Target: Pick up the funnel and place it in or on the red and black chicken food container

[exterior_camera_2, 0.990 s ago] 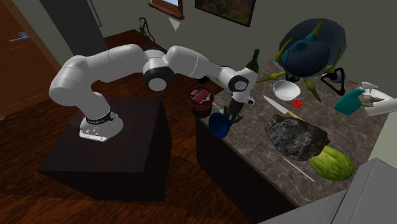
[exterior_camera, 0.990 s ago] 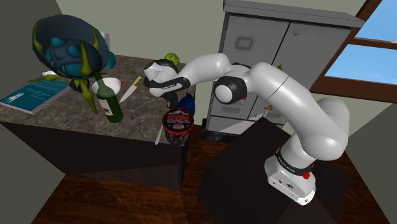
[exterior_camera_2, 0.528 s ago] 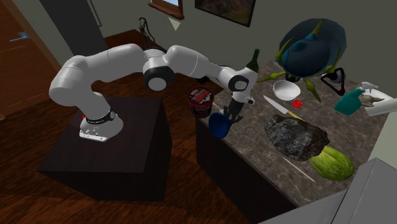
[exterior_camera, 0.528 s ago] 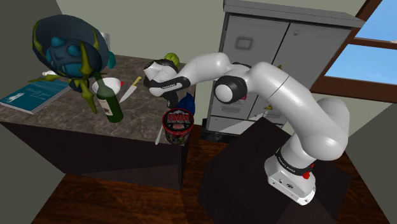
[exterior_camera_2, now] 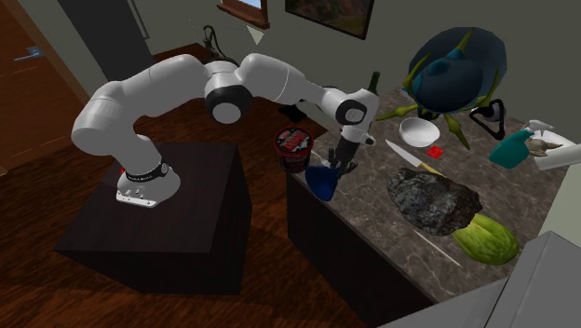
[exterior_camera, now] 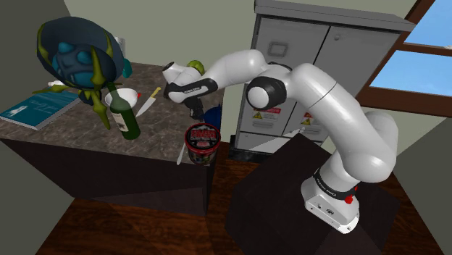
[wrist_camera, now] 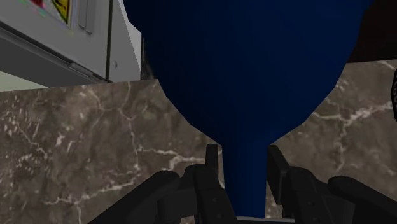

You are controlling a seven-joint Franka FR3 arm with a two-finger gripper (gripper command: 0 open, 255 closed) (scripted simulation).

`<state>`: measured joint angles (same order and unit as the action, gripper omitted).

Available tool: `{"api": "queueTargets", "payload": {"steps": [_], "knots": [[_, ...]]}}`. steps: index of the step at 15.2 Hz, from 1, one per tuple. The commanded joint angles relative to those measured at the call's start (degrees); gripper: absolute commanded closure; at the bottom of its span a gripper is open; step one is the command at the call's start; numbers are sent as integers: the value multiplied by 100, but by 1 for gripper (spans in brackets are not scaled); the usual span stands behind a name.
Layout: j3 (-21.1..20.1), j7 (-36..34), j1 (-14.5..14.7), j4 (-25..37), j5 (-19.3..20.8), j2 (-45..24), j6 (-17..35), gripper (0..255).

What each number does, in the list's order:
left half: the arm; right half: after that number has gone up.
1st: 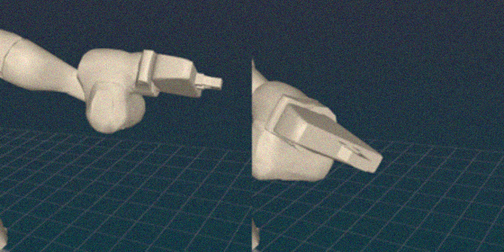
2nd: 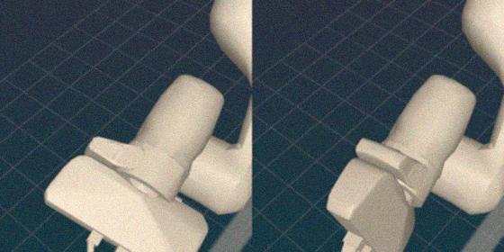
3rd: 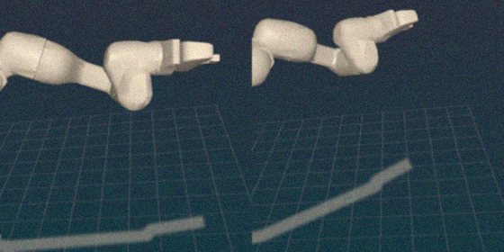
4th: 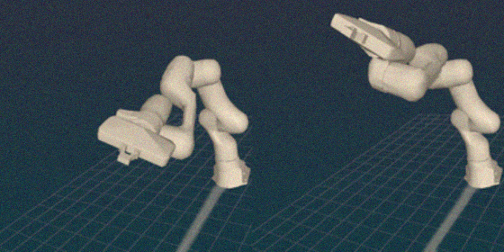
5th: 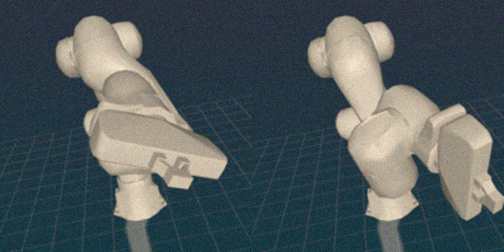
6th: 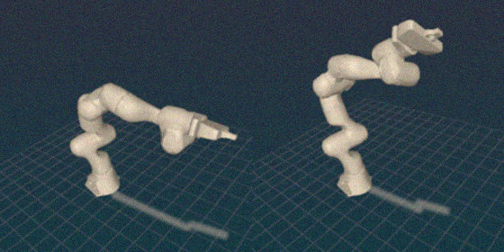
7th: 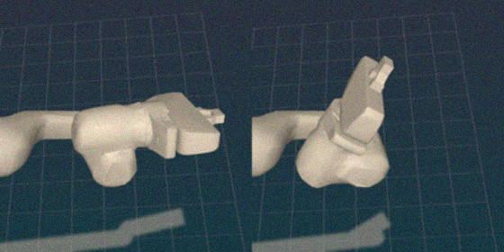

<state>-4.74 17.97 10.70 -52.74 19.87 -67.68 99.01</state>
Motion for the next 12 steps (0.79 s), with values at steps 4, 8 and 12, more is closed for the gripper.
{"api": "queueTargets", "payload": {"steps": [4, 8, 12], "knots": [[-15, 34, -8, -128, -11, 284, -152, 255], [-27, 63, -13, -218, -21, 504, -280, 255], [-36, 100, -15, -259, -32, 699, -430, 255]]}}
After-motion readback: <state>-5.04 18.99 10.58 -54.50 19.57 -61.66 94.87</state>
